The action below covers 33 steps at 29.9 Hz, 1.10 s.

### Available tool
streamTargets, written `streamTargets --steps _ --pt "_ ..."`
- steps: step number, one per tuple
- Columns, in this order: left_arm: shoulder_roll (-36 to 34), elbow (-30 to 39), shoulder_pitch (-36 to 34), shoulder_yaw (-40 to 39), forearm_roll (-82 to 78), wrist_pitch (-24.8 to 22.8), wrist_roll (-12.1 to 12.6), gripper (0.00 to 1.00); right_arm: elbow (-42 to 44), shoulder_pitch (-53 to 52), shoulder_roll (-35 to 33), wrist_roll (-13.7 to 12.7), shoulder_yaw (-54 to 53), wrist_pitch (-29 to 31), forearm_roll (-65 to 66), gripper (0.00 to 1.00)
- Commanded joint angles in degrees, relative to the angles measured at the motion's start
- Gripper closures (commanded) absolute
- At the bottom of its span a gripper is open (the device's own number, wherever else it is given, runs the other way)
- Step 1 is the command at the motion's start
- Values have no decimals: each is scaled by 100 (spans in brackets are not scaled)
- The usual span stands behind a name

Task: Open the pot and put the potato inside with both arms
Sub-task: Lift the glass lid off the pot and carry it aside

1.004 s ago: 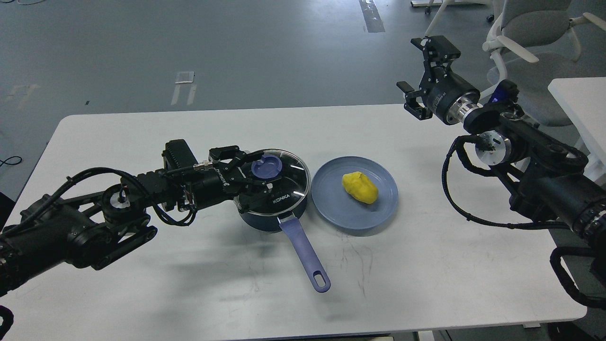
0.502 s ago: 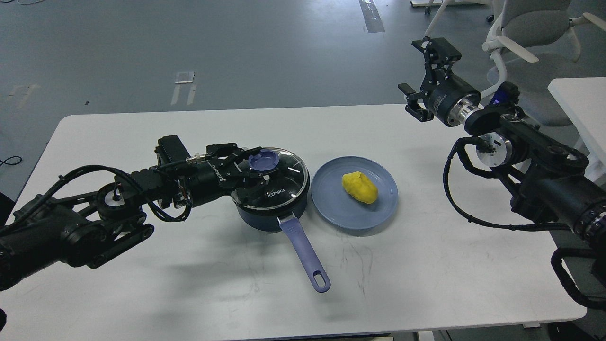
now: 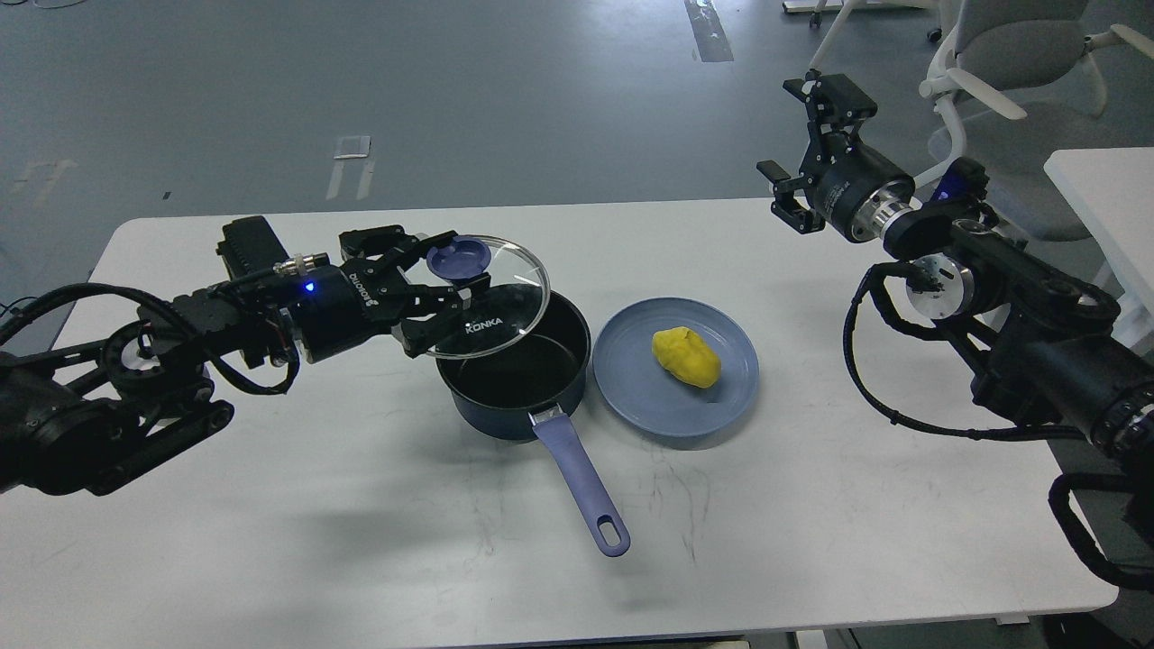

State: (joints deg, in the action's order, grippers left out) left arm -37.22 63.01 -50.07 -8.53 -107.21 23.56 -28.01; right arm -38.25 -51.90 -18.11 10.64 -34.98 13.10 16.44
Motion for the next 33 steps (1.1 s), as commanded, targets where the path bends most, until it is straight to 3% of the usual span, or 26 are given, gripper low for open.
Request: streamTargets --steps 1,8,15,33 --pt "-294 -34 15 27 16 306 1 67 2 -22 9 0 8 0 0 0" --pt "-594 -245 103 53 490 444 1 68 -7 -31 18 -9 17 -26 0 0" --pt "-462 -1211 577 88 745 444 1 68 -7 -22 18 0 26 -26 0 0" --pt "144 -2232 1114 97 1378 444 1 66 -7 22 35 0 123 -26 0 0"
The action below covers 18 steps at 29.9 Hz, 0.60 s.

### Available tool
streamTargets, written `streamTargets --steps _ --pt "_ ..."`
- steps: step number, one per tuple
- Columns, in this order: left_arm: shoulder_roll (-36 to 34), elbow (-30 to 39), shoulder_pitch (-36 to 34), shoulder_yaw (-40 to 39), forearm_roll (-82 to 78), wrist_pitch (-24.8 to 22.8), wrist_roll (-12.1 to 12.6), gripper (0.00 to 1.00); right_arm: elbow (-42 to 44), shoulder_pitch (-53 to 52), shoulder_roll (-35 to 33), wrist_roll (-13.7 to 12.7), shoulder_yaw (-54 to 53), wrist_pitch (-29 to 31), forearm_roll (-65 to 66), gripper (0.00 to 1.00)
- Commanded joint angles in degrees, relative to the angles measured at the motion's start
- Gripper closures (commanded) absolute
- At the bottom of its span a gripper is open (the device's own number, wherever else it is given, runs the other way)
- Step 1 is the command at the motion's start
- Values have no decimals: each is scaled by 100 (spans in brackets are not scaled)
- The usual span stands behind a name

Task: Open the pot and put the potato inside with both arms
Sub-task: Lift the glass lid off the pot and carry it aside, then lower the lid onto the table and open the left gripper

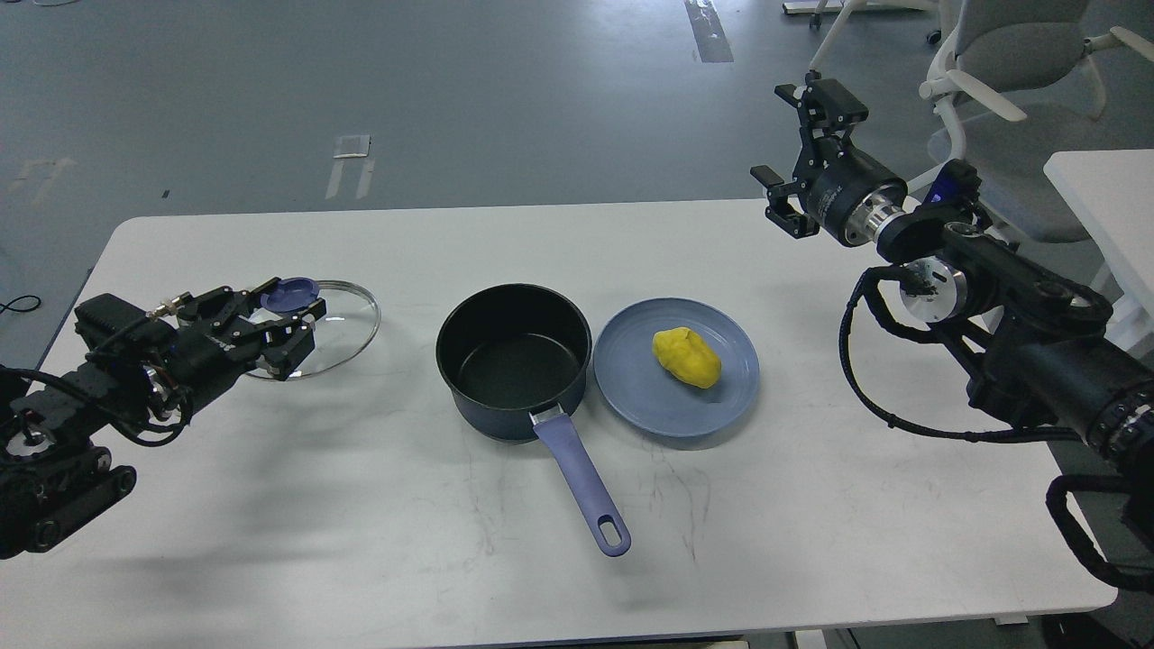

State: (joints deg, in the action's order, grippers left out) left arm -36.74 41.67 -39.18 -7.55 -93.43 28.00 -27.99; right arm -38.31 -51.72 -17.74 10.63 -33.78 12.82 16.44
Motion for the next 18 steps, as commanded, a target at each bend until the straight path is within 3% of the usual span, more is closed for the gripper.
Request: streamTargets --steps 1,12,14,15,16,18 --pt "140 -97 67 -1 0 0 -1 66 -1 4 -10 0 3 1 0 0" --pt "141 -106 323 8 -9 0 -1 65 -27 4 -45 0 -6 1 0 0" --pt "149 -106 332 8 0 0 -1 59 -53 -5 -45 9 -15 1 0 0" --pt "149 -98 332 8 0 0 -1 48 -53 -5 -45 9 -15 1 0 0" --pt "149 -106 332 8 0 0 -1 27 -53 -5 -45 9 -15 1 0 0" --pt "149 -106 332 8 0 0 -1 9 -53 -5 -45 9 -15 1 0 0"
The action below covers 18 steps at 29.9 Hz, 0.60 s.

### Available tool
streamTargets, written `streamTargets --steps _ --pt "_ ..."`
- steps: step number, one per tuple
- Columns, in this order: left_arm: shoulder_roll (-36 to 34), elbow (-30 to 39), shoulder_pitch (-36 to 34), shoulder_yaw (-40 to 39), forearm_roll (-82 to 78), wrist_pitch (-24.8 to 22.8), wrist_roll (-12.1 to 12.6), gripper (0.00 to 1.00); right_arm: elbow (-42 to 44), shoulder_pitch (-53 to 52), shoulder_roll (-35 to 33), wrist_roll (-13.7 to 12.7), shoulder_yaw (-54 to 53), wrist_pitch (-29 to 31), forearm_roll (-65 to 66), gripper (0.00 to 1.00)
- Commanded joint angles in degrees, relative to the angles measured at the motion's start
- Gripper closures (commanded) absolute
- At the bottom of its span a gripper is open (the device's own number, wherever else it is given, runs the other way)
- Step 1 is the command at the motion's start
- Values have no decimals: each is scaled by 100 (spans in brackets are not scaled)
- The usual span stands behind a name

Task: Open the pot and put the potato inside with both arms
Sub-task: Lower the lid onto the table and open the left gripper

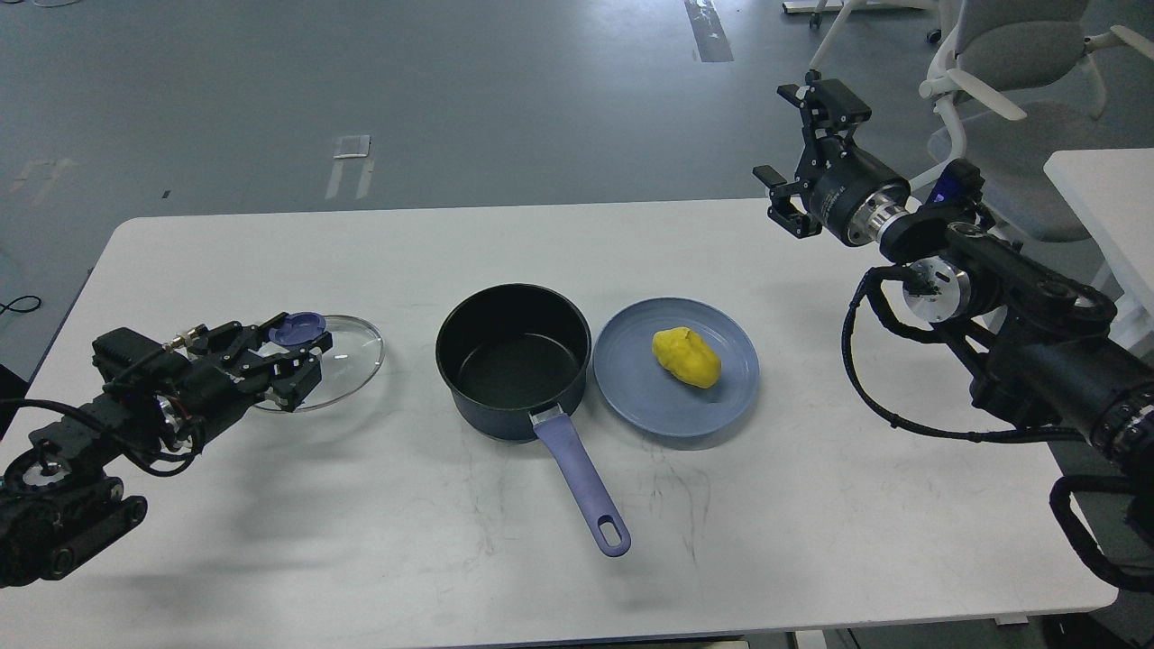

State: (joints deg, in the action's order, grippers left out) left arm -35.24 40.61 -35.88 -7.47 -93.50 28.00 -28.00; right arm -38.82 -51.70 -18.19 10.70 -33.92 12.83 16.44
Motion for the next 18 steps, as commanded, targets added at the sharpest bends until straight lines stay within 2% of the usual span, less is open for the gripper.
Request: streamTargets --steps 1,7,18 --pt "-1 8 2 0 8 0 0 6 -3 -7 0 2 -1 0 0 0" --pt "-1 8 221 0 -1 0 0 6 -3 2 -18 11 -18 0 -9 0" --pt "-10 17 178 0 25 0 0 4 -3 2 -44 19 -27 -17 -9 0"
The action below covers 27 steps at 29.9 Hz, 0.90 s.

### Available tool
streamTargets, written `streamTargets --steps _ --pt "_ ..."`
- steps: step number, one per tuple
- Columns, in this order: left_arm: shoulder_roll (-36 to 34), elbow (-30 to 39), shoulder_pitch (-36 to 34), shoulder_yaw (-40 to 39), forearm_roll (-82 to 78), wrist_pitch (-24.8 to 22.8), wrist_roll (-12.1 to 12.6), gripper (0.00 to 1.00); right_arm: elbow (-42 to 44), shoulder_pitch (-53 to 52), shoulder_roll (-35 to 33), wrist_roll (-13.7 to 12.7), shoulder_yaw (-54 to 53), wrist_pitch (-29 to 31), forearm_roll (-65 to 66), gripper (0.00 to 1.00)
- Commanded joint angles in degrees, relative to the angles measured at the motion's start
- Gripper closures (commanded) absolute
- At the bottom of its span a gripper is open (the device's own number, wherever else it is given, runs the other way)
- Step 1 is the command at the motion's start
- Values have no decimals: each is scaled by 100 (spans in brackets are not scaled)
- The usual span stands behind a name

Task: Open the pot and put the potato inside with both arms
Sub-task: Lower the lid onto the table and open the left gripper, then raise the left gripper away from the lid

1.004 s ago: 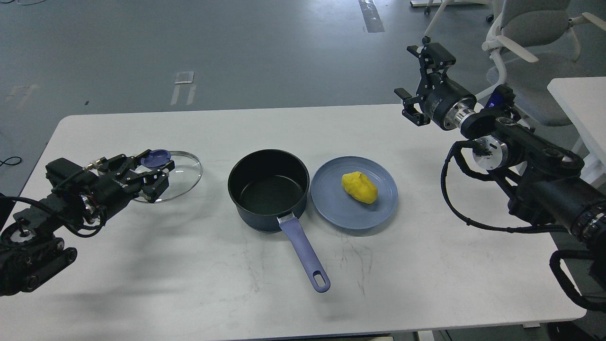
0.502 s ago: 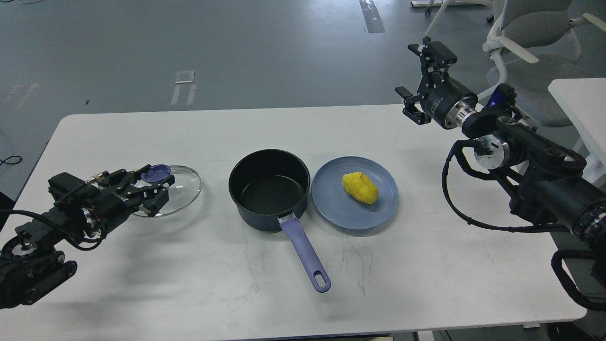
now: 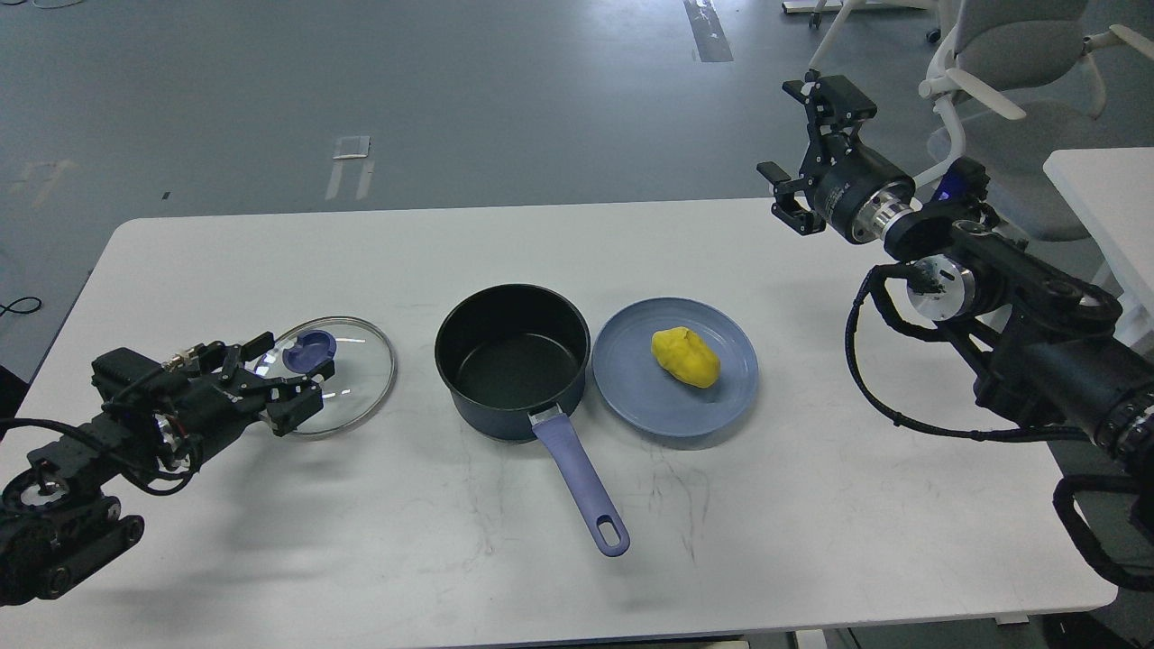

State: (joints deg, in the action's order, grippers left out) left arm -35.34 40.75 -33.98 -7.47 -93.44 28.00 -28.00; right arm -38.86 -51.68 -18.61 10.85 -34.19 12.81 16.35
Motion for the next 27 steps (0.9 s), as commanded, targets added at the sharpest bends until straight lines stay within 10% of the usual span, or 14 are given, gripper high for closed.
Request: streamTargets --steps 1,15,27 --pt "0 3 -21 0 19 0 0 4 1 0 -3 5 -9 -16 0 0" --pt "-1027 1163 -926 -105 2207 -92 0 2 1 -35 -11 14 -9 -7 0 0" --pt "-1581 1260 -2305 -106 5710 -2804 0 2 -43 -53 -11 14 -9 11 0 0"
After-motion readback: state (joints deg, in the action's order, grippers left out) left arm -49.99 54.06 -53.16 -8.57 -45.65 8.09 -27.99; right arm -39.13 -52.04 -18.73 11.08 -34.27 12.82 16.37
